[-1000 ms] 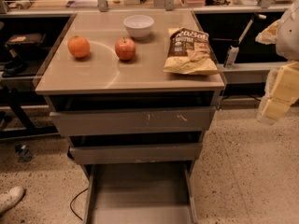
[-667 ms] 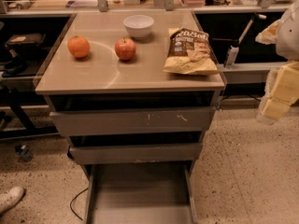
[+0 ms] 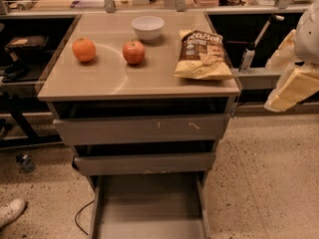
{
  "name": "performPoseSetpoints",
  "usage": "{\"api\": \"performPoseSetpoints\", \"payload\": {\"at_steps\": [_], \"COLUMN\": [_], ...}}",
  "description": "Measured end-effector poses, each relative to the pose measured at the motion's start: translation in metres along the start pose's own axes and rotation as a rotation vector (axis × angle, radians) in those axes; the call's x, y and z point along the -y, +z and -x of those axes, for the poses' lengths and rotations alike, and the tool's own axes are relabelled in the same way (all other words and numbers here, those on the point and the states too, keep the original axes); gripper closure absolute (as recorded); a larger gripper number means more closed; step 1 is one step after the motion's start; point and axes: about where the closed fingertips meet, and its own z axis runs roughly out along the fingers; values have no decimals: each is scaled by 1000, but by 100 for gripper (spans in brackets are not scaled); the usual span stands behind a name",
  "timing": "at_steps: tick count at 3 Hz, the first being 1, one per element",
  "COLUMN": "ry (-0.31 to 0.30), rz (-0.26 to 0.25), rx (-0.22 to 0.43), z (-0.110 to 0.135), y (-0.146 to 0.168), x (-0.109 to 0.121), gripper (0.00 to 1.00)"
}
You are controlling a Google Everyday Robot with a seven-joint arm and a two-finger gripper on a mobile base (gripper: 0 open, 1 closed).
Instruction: Close bottom drawer
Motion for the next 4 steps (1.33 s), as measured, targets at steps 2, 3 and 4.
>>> {"api": "performPoseSetpoints", "payload": {"at_steps": [2,3,4], "ry": [0,0,23], "rz": [0,0,10], "rx": [0,0,-24], "z": [0,0,-11], "y": [0,0,22], "x": [0,0,-17], "gripper": [89,100,100]}}
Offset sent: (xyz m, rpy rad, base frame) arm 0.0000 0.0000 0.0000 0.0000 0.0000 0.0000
